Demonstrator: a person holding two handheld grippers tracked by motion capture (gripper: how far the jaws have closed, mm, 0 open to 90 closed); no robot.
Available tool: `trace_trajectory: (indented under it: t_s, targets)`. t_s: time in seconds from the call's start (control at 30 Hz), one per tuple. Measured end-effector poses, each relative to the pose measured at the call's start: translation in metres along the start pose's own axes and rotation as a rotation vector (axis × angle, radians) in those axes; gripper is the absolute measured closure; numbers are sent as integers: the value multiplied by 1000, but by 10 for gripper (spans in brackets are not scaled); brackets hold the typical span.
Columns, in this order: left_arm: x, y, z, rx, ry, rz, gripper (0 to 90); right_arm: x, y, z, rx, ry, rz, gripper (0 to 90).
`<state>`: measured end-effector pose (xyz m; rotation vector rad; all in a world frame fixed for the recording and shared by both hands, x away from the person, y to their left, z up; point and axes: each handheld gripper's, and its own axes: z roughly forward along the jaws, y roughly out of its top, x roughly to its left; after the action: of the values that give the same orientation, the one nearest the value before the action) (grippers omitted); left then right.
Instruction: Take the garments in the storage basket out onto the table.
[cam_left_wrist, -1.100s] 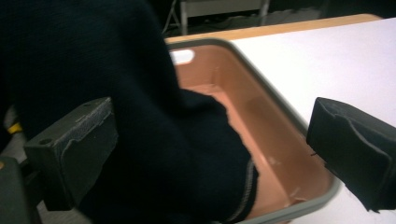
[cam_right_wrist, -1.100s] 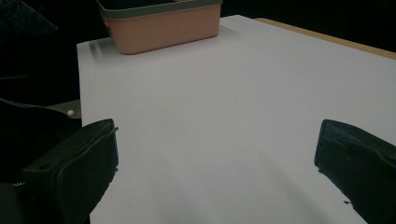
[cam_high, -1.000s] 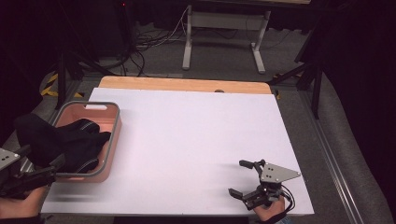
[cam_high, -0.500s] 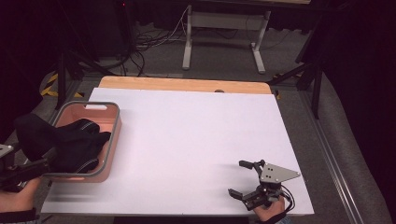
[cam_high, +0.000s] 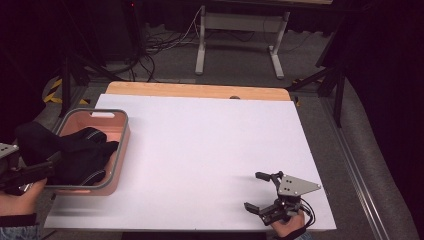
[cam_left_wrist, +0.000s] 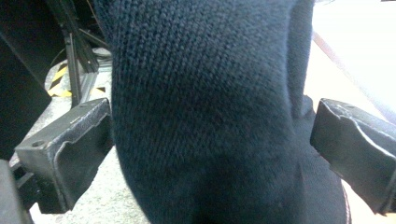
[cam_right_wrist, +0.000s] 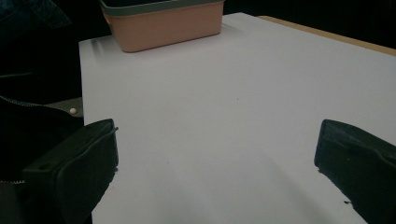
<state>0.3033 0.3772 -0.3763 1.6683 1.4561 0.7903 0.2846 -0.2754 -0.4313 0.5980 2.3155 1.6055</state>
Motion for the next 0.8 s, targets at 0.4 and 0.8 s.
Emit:
trace_trajectory:
  t_s: [0.4,0.8]
  targets:
    - [2,1,20,39,-67,16,53,0,0,-1,0,3,-3,3]
    - [-4,1,35,92,-139,70,126,0,0,0,2,8,0,4]
